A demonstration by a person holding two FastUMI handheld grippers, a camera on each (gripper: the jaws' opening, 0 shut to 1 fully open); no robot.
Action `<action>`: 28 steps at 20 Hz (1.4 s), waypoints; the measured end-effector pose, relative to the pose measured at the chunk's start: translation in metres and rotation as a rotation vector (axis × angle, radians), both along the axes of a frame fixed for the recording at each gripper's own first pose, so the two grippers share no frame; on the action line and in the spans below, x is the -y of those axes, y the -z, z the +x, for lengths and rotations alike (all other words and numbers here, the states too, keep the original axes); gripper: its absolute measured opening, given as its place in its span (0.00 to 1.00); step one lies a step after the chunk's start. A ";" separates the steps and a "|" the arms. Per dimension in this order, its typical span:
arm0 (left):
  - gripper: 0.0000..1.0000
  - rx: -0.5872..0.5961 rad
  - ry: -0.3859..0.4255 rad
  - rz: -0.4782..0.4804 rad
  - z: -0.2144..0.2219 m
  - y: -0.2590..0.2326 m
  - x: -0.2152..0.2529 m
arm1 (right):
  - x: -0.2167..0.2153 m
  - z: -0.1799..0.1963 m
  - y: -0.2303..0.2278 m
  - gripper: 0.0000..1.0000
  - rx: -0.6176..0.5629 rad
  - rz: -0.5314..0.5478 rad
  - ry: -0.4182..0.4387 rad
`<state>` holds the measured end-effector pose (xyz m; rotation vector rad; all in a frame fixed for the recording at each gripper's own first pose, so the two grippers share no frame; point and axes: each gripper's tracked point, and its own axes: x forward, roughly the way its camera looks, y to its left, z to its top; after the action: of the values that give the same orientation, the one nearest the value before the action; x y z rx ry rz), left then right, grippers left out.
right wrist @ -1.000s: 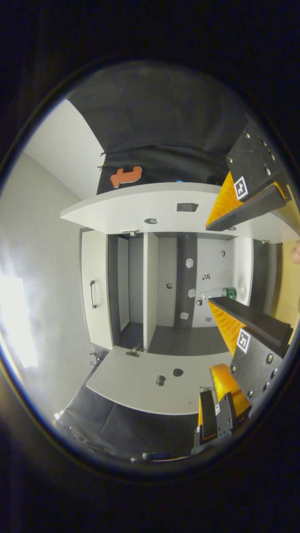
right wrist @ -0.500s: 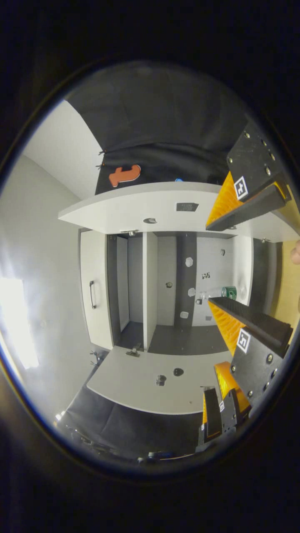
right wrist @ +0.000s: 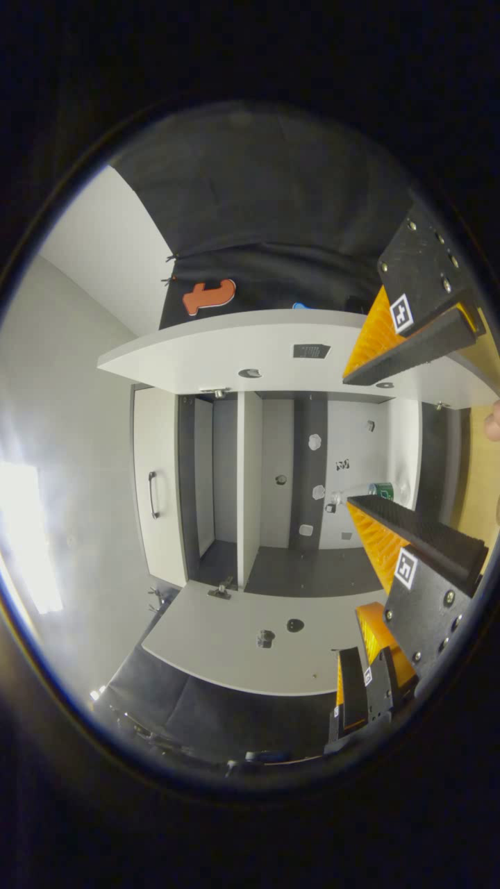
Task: Grasp the bottle in the cabinet with the left hand and place it on the coaster, then close the right door with the right hand and the left door with the left hand.
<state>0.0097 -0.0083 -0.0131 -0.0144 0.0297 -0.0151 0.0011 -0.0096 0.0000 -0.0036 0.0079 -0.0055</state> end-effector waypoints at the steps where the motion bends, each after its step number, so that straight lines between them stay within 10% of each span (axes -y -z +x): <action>1: 0.96 -0.001 0.004 0.000 0.001 0.001 0.001 | 0.000 0.000 -0.001 0.96 0.002 -0.001 0.001; 15: 0.96 -0.013 0.159 -0.038 0.111 0.002 0.036 | 0.067 -0.037 -0.015 0.93 0.028 -0.060 0.182; 28: 0.96 -0.148 0.134 -0.032 0.252 0.068 0.042 | 0.151 -0.059 -0.010 0.96 0.011 -0.148 0.412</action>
<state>0.2616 -0.0505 -0.0810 -0.0459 0.1787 -0.1484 -0.0580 -0.1603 0.0095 -0.1498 -0.0027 -0.4178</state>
